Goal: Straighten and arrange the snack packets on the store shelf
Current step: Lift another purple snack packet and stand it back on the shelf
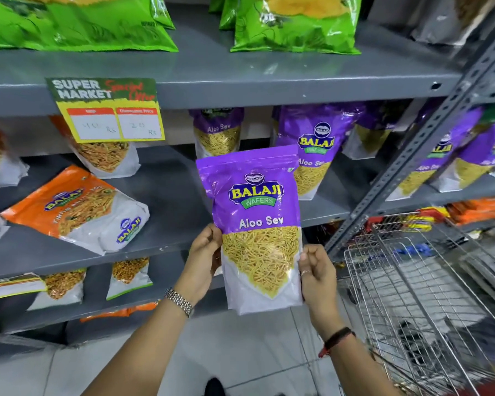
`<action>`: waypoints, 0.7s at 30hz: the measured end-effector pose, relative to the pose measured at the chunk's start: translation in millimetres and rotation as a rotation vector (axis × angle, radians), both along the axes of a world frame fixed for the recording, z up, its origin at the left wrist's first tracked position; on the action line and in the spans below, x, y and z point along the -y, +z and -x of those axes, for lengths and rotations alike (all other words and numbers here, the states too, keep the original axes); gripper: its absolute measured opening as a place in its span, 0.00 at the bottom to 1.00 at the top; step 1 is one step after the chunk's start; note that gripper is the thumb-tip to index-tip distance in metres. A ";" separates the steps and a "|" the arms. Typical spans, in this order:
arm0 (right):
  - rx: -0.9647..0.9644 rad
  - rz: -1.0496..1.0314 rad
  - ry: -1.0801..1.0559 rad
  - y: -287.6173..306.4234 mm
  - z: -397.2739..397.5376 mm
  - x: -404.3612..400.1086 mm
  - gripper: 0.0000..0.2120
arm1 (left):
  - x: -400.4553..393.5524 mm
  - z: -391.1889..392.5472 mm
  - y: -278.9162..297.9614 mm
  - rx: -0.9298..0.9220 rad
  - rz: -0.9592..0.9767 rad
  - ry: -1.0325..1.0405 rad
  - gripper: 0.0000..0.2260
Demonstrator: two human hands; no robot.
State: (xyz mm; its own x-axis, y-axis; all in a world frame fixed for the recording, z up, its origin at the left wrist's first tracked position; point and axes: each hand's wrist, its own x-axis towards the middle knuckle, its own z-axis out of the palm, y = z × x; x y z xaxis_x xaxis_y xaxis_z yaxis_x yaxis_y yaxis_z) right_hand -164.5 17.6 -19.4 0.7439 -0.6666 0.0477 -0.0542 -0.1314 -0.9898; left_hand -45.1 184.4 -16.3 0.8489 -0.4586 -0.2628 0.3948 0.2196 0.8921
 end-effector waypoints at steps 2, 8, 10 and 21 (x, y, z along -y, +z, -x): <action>0.017 0.008 -0.012 1.3 0.2 0.5 0.10 | 0.7 0.0 3.5 0.004 0.015 -0.004 0.06; 0.043 -0.038 0.008 -6.5 -11.3 -5.2 0.12 | -2.0 -5.9 -0.7 0.038 -0.003 -0.004 0.08; 0.033 -0.052 0.030 -10.2 -24.1 -8.6 0.12 | -2.8 -14.9 -0.5 0.036 0.000 0.006 0.10; -0.075 -0.065 -0.043 -9.0 -181.3 1.8 0.15 | -2.2 -128.2 15.4 0.130 0.018 0.050 0.26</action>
State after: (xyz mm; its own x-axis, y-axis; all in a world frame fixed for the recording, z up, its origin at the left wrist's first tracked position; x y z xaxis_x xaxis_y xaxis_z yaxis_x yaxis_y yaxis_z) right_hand 16.8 15.8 -28.4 0.7146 -0.6976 -0.0519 -0.1331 -0.0628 -0.9891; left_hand 83.2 186.6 -1.0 0.8971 -0.4188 -0.1407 0.2639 0.2526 0.9309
